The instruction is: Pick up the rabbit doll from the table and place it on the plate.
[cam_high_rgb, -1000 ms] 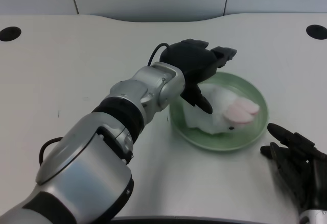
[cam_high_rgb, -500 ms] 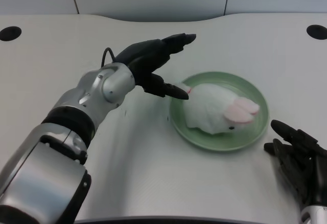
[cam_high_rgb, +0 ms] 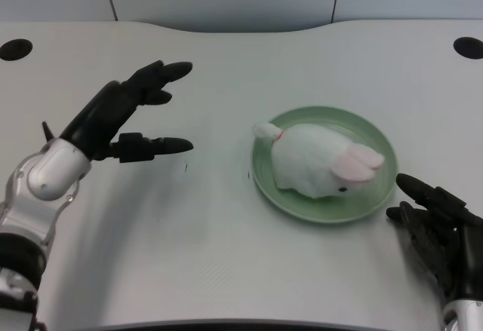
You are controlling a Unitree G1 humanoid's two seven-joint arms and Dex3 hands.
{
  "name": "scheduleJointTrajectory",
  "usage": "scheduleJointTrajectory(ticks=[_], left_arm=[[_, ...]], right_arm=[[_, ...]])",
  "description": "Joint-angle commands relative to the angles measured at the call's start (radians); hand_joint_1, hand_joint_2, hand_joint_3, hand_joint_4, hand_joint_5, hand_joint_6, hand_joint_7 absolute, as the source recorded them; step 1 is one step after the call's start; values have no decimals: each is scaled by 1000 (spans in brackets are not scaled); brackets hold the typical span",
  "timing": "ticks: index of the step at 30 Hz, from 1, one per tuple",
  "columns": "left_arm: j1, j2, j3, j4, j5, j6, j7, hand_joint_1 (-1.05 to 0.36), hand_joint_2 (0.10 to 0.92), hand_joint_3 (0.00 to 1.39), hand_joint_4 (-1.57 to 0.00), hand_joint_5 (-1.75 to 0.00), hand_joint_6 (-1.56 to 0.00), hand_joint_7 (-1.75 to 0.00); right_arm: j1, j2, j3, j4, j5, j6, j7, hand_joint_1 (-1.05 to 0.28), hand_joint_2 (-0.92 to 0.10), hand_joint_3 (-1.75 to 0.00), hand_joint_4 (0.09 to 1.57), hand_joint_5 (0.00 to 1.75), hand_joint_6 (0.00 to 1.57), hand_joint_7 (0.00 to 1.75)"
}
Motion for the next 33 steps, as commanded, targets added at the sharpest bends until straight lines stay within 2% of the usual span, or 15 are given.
scheduleJointTrajectory(ticks=[1,2,5,9,12,16,18,19,20,21,23,26,28,29,33], left_arm=[[115,31,41,-114,-54,-2,-25,-528,921,202,-108,-1048,-326,-214],[136,33,48,-140,-62,4,-28,-521,921,230,-109,-1069,-334,-206],[222,48,73,-171,-82,-35,-28,-503,921,344,-119,-1131,-355,-191],[304,53,92,-209,-95,-50,-19,-499,921,390,-131,-1151,-377,-187],[366,47,101,-262,-105,-40,-23,-493,921,386,-131,-1151,-393,-187],[428,42,111,-329,-141,-20,-48,-485,921,357,-164,-1138,-418,-187],[461,37,119,-372,-173,1,-66,-481,921,353,-197,-1136,-435,-189],[479,30,126,-396,-203,18,-81,-482,921,354,-203,-1136,-438,-189],[501,21,135,-430,-234,51,-93,-505,921,353,-251,-1152,-478,-203],[528,13,145,-470,-264,90,-100,-529,921,351,-286,-1169,-516,-219],[566,6,157,-529,-302,144,-114,-571,921,357,-370,-1219,-636,-274],[608,-7,169,-587,-358,200,-151,-630,921,356,-459,-1301,-763,-336],[628,-21,176,-625,-415,262,-192,-647,921,319,-515,-1434,-846,-392],[639,-21,173,-641,-401,264,-186,-660,921,324,-532,-1482,-862,-425],[669,-33,175,-653,-383,233,-191,-691,921,385,-563,-1643,-760,-832]], right_arm=[[13,-25,5,-13,-5,12,7,-340,-921,-310,638,851,904,1],[14,-29,8,-16,-10,17,4,-346,-921,-312,630,850,901,1],[18,-30,14,-26,-14,27,-4,-347,-921,-308,640,859,902,3],[22,-33,18,-35,-12,31,1,-360,-921,-312,640,862,889,0],[22,-41,25,-30,-25,22,-10,-364,-921,-309,614,862,891,2],[19,-43,25,-31,-31,29,-17,-367,-921,-305,608,872,895,4],[18,-49,30,-29,-43,29,-26,-370,-921,-306,613,881,893,3],[16,-50,28,-28,-41,30,-22,-371,-921,-308,614,883,892,3],[15,-46,23,-28,-31,34,-16,-376,-921,-304,615,886,897,6],[13,-46,21,-27,-28,35,-12,-377,-921,-294,616,886,905,9],[11,-47,18,-26,-20,34,0,-368,-921,-306,600,882,899,6],[9,-57,20,-22,-27,35,7,-363,-921,-321,575,875,897,5],[7,-62,22,-21,-35,43,-1,-376,-921,-326,575,879,899,6],[7,-64,25,-21,-41,44,-7,-378,-921,-328,575,881,898,6],[10,-59,23,-29,-35,35,-5,-353,-921,-335,558,883,904,9]])
